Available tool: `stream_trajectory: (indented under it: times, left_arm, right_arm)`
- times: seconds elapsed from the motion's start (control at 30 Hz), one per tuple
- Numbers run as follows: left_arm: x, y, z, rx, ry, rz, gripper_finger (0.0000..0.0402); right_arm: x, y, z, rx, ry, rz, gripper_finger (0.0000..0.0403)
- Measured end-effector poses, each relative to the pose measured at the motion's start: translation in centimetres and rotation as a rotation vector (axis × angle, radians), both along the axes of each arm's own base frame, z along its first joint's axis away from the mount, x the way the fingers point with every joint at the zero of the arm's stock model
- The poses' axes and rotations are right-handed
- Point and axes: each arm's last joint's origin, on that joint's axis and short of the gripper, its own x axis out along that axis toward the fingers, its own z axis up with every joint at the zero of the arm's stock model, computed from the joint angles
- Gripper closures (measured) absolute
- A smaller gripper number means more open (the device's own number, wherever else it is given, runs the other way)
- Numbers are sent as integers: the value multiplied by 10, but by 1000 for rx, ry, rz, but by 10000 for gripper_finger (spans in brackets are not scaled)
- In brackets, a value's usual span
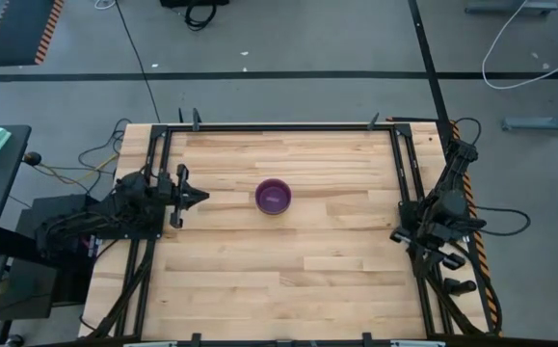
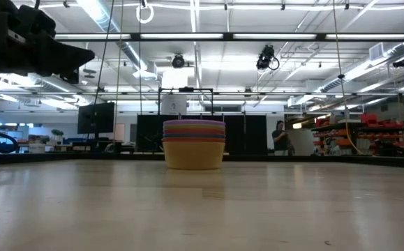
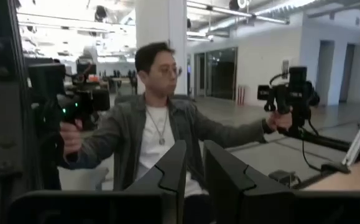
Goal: Nest bowls inside each other
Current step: Return To Home Position
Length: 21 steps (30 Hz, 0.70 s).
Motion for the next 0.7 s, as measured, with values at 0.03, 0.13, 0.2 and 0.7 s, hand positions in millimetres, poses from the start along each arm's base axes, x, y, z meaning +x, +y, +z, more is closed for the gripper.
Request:
stream_trajectory:
  times: [0.03,0.13,0.2,0.7]
  left_arm:
    - [0,0,0,0,2,0,377]
    - [0,0,0,12,5,1,378]
    - [0,0,-1,20,9,2,376]
    - [0,0,-3,54,31,4,377]
  right_arm:
    - [0,0,-1,-6,4,-4,341]
    - [1,0,-3,-31,17,-33,341]
    - [1,0,-5,-43,28,-47,341]
    - [3,-2,-9,-133,28,-144,341]
